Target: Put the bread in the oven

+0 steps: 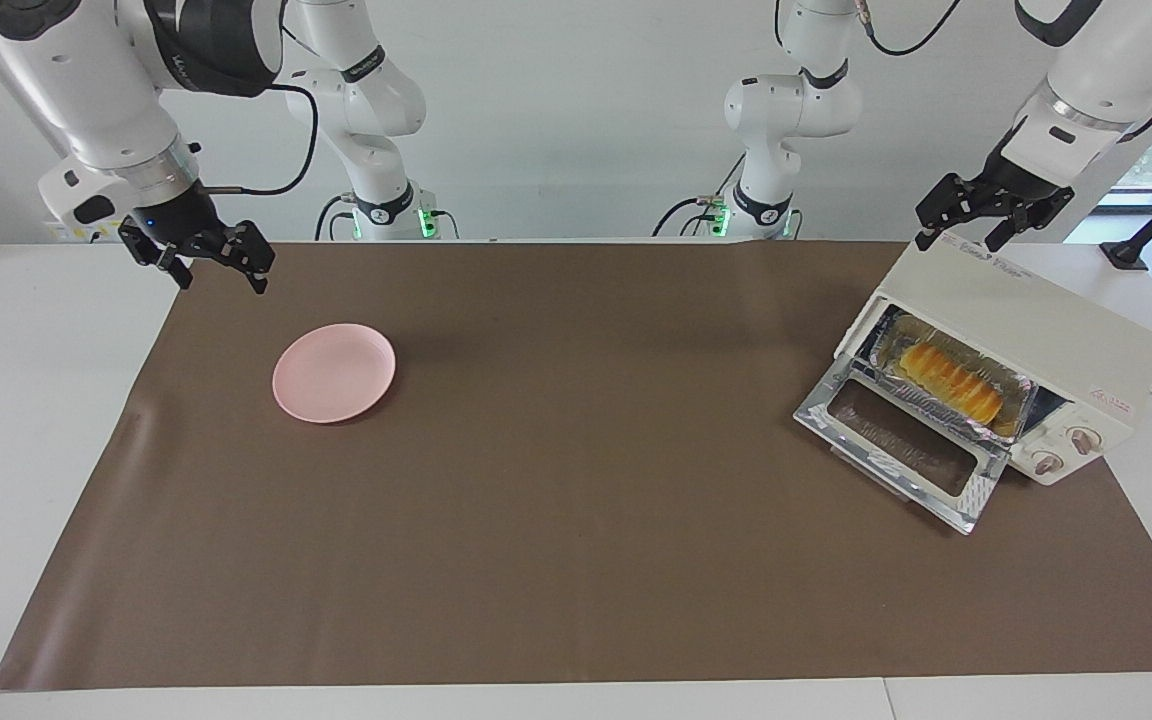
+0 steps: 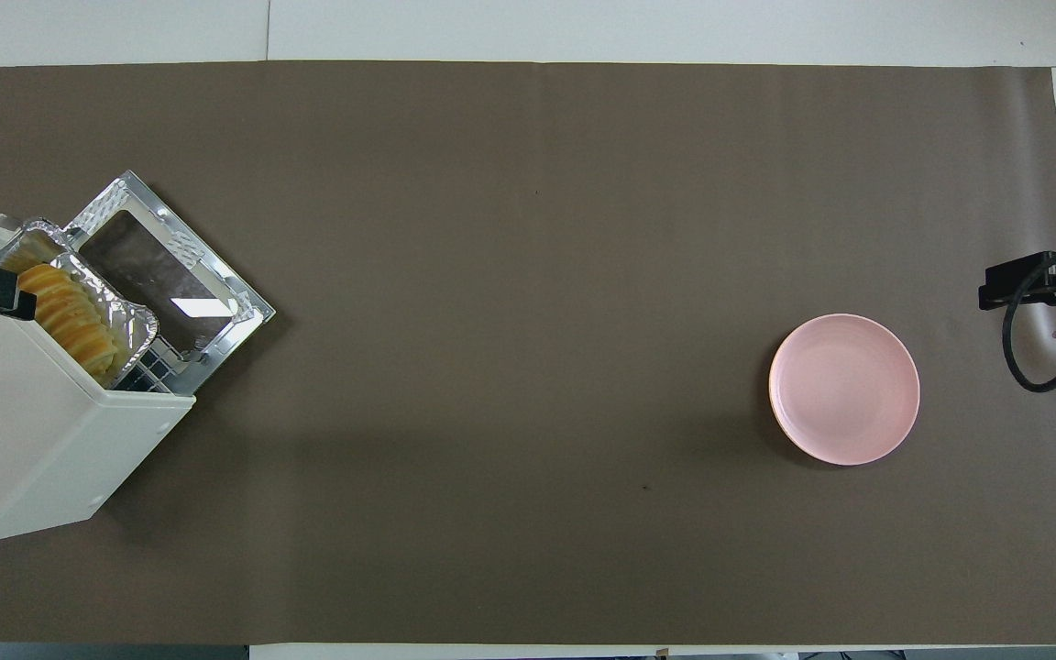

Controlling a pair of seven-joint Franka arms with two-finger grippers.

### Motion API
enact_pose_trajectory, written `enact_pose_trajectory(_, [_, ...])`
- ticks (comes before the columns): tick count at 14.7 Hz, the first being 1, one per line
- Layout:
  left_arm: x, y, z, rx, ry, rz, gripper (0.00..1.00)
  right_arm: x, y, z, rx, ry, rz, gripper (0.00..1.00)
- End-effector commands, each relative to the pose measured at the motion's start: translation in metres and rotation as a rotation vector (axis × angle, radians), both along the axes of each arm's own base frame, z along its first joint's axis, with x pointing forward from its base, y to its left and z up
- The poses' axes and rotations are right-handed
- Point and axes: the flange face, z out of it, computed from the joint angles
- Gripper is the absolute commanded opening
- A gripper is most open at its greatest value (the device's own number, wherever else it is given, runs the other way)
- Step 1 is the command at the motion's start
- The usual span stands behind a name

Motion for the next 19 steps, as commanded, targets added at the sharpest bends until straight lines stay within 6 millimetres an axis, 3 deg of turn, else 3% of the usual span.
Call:
enact_pose_trajectory(1, [-0.002,0.002,-0.001,0.031,-0.018,-0.027,1.0,-0.002,-0.001,0.001,-0.011,0.006,-0.008,1.0])
enact_pose_trajectory(19, [0.003,0.001,-0.011,0.037,-0.031,-0.031,1.0,-0.002,-0.001,0.001,-0.011,0.006,-0.008,1.0])
